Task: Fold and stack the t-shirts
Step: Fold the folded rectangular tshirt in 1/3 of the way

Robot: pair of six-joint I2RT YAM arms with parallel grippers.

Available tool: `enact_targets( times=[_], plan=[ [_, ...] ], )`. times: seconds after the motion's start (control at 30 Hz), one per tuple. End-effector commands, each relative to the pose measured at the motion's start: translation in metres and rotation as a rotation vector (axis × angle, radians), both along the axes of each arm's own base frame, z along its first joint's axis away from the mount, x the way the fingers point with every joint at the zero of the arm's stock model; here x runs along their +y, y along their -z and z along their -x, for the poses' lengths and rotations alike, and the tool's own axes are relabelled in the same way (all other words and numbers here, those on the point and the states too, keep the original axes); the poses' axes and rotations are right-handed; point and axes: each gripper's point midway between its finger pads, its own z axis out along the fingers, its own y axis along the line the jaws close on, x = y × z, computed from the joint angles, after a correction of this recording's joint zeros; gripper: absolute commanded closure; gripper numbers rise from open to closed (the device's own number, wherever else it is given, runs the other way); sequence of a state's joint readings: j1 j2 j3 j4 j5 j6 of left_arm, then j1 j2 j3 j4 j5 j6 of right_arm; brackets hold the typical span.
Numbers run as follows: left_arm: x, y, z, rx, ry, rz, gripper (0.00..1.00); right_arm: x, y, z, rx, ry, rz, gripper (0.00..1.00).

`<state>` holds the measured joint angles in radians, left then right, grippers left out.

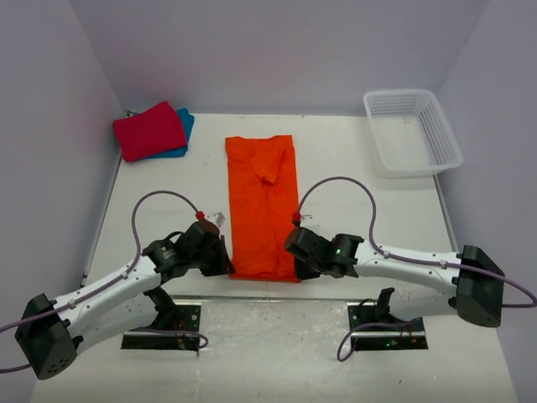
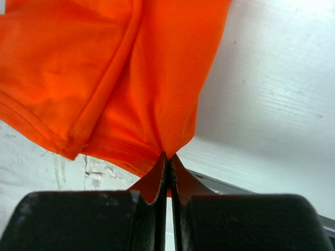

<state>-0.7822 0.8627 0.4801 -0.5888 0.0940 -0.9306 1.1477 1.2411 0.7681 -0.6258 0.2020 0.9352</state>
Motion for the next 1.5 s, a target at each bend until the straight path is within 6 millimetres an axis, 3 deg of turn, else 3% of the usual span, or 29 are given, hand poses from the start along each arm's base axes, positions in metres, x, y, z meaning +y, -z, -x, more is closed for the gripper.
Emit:
enact_targets(
  times=[0.0,0.13,0.23,0.33,0.47,0.5,0.57,0.6,0.67,0.7,0.73,0.8,1.13,1.47],
  plan=[
    [-0.008,-0.029,-0.022,-0.081,0.002,-0.01,1.0,-0.011,-0.016,-0.023,-0.08,0.023,0.091,1.0],
    [-0.028,-0.045,-0.046,-0.119,0.032,-0.014,1.0,0.001,-0.031,-0.056,-0.119,0.035,0.091,1.0],
    [-0.031,-0.047,-0.069,-0.143,0.033,-0.063,1.0,0.004,-0.035,-0.083,-0.124,0.036,0.094,1.0],
    [-0.026,-0.048,-0.1,-0.156,0.018,-0.066,1.0,0.002,-0.037,-0.11,-0.132,0.048,0.102,1.0],
    [-0.004,-0.057,-0.146,-0.212,-0.037,-0.124,1.0,-0.002,-0.038,-0.145,-0.131,0.033,0.122,1.0],
    [-0.001,-0.05,-0.152,-0.194,-0.041,-0.149,1.0,0.001,-0.038,-0.154,-0.128,0.034,0.124,1.0],
    [0.001,-0.061,-0.173,-0.226,-0.057,-0.155,1.0,-0.002,-0.04,-0.17,-0.12,0.028,0.114,1.0],
    [0.001,-0.053,-0.179,-0.205,-0.058,-0.171,1.0,0.003,-0.049,-0.181,-0.138,0.027,0.097,1.0],
    [-0.002,-0.059,-0.196,-0.223,-0.062,-0.169,1.0,0.002,-0.044,-0.195,-0.125,0.012,0.102,1.0],
    [-0.004,-0.057,-0.206,-0.219,-0.066,-0.181,1.0,0.009,-0.054,-0.205,-0.141,0.004,0.078,1.0],
    [-0.004,-0.056,-0.212,-0.216,-0.069,-0.187,1.0,0.006,-0.044,-0.209,-0.103,-0.004,0.106,1.0],
    [-0.007,-0.052,-0.226,-0.218,-0.07,-0.196,1.0,0.008,-0.054,-0.225,-0.119,0.005,0.106,1.0],
    [0.009,-0.053,-0.268,-0.226,-0.132,-0.189,1.0,0.006,-0.054,-0.262,-0.085,-0.007,0.114,1.0],
    [0.003,-0.049,-0.294,-0.225,-0.096,-0.18,1.0,-0.004,-0.031,-0.285,-0.023,0.023,0.128,1.0]
  ],
)
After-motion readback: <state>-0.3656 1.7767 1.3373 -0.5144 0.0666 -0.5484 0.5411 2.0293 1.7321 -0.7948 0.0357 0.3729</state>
